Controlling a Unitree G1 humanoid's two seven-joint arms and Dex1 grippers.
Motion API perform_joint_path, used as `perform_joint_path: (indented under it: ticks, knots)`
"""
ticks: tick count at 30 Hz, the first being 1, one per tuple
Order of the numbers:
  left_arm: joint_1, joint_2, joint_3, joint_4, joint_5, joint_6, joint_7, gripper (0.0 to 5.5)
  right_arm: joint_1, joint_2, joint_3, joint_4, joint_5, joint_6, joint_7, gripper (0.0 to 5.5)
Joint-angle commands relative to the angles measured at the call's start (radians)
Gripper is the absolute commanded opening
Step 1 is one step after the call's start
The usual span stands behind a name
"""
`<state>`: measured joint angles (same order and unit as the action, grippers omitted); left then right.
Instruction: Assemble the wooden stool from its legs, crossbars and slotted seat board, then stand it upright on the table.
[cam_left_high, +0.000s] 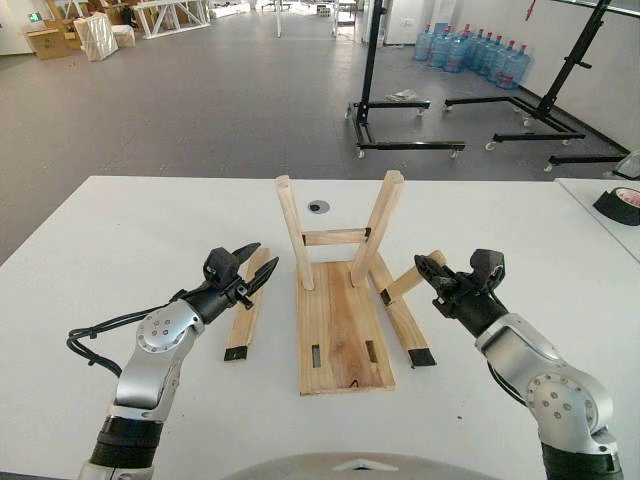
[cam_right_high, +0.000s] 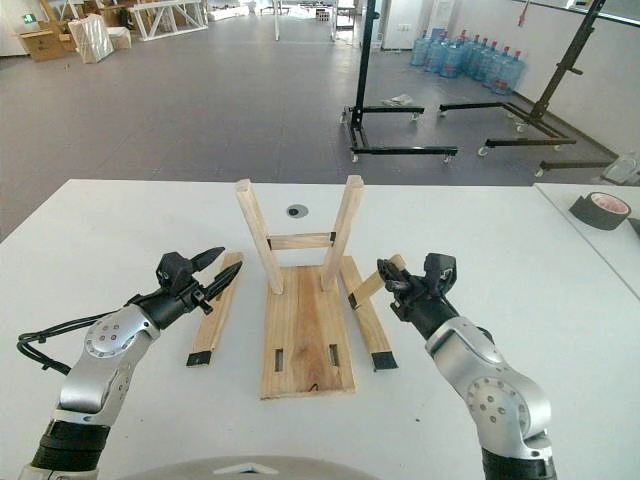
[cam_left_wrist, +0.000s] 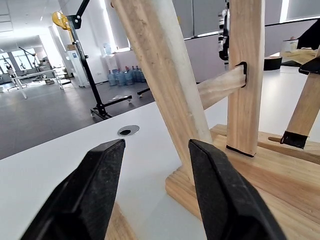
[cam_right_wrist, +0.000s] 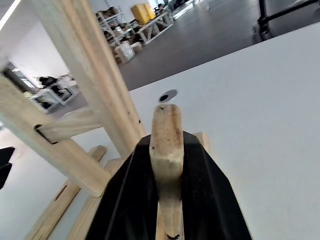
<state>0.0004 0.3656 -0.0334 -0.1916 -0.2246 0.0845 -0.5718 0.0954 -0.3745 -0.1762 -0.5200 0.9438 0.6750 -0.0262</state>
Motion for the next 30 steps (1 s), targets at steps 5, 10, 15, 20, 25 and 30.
perform_joint_path:
  ticks: [5,10,15,20,25,30]
  knots:
    - [0.015,-0.016,-0.023,-0.005,0.043,-0.016,0.038,2.31,-0.125,-0.014,0.082,-0.041,-0.166,0.099,-0.120,0.40]
    - [0.010,-0.018,-0.023,-0.002,0.046,-0.015,0.040,2.31,-0.118,0.029,0.068,-0.007,-0.214,0.112,-0.126,0.40]
    - [0.015,-0.019,-0.026,0.000,0.055,-0.017,0.044,2.31,-0.115,0.056,0.058,-0.013,-0.219,0.131,-0.111,0.40]
    - [0.021,-0.019,-0.028,0.003,0.064,-0.021,0.050,2.31,-0.093,0.053,0.056,-0.007,-0.249,0.151,-0.095,0.40]
    - [0.031,-0.020,-0.028,-0.003,0.075,-0.025,0.061,2.31,-0.071,0.073,0.065,-0.038,-0.264,0.187,-0.105,0.40]
    - [0.031,-0.015,-0.032,0.005,0.090,-0.033,0.064,2.31,-0.049,0.087,0.073,-0.043,-0.300,0.215,-0.113,0.40]
